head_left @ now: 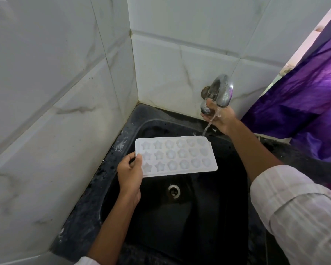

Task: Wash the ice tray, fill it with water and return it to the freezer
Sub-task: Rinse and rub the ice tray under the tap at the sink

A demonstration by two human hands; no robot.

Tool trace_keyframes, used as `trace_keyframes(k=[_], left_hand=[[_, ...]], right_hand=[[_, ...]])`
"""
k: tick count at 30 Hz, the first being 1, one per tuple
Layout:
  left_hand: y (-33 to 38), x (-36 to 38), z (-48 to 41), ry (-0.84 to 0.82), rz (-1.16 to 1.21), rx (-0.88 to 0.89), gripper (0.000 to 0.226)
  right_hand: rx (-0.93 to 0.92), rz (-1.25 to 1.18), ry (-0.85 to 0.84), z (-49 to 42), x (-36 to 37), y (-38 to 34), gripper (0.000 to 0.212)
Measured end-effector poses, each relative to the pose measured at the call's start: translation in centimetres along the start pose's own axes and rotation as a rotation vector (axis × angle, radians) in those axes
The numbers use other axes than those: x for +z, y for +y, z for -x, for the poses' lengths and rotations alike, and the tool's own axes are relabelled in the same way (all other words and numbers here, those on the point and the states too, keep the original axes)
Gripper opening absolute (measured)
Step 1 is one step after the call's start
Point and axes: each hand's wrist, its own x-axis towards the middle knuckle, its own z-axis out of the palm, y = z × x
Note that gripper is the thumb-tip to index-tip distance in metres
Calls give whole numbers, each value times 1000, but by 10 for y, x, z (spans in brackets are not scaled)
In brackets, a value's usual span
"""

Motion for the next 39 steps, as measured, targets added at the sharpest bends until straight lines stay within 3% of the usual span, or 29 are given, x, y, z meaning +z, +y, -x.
trace_keyframes(k=[5,12,16,20,23,28,31,39], left_hand=[[1,1,1,8,2,-6,20],[2,1,1,10,9,-24,23],[4,3,3,11,16,-27,23],[7,4,2,15,15,-11,22],[8,3,2,18,23,-2,20],[12,4,5,11,26,13,15],[15,7,10,7,24,30,15],[21,8,19,-61,8,50,14]], right_hand=[[12,11,-7,-3,-1,1,35],[-6,22,-32,-5,-3,3,16],[-29,92,-9,3,-2,7,27],[-8,223,33,35,-4,27,50],[8,273,-35,65,-12,50,54],[-54,358,-33,84,-14,68,27],[-31,417,-15,80,-12,69,27],[-146,459,240,72,0,75,6]])
